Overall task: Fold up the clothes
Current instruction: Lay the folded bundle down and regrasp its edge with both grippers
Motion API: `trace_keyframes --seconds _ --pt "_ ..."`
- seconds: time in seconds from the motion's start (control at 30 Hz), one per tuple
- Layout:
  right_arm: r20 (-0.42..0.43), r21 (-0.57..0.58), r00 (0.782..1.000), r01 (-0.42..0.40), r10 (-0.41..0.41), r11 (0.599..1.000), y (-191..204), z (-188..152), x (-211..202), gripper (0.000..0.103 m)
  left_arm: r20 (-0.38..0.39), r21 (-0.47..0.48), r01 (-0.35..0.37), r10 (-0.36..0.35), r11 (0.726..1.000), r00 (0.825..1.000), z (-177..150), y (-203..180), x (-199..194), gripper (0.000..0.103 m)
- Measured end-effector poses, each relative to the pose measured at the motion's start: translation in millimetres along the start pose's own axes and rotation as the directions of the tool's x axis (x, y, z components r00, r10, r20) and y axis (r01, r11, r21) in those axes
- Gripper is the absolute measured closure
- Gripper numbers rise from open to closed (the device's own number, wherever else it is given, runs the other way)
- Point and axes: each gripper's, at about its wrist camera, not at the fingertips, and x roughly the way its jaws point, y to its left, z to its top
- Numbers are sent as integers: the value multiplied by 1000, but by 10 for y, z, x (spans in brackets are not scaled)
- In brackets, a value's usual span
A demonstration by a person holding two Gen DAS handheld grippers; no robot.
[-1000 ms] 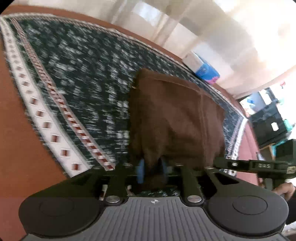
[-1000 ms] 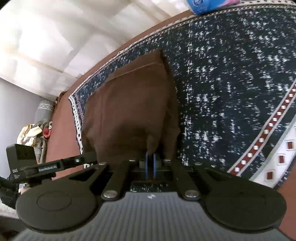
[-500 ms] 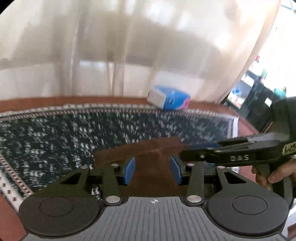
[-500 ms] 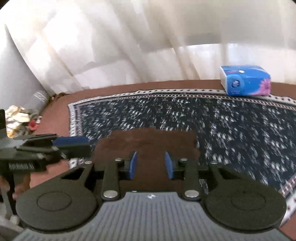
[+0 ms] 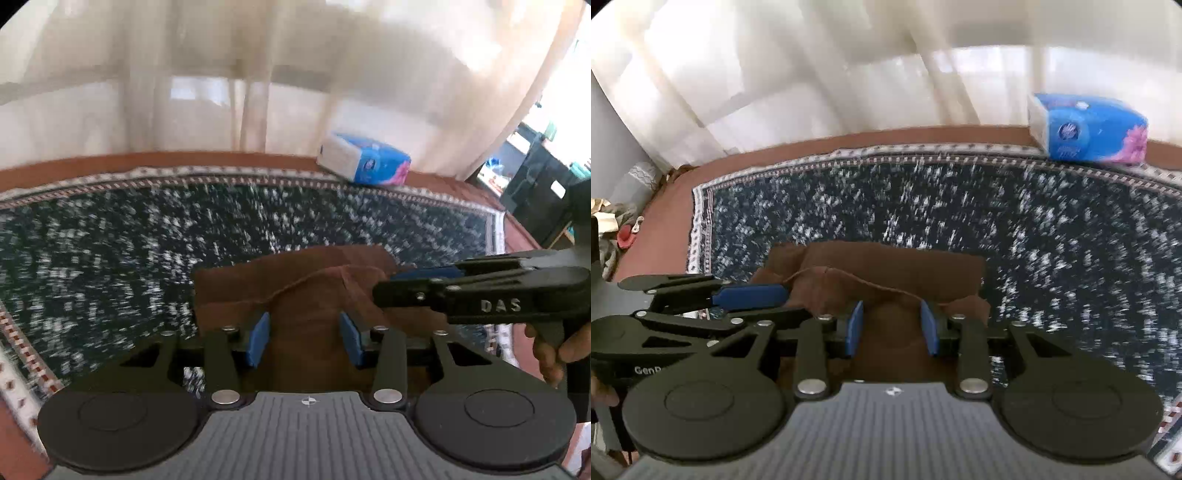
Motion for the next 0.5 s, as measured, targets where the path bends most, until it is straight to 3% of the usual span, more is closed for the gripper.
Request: trace_keyframes --seconds 0.13,0.2,0.3,0.5 --pt "33 -40 999 -18 20 999 150 -160 -352 62 9 40 -5 5 999 1000 -206 -153 -220 45" --pt "17 -47 1000 7 -6 999 196 -297 -364 60 -27 48 -16 17 999 999 -345 -205 -156 45" --pt "-31 -45 999 24 -25 999 221 -502 -259 59 -19 53 -41 42 998 999 -531 -237 -80 48" --pt "-21 -27 999 25 -25 999 194 -536 -241 60 -25 33 -46 47 998 999 -483 -222 -125 46"
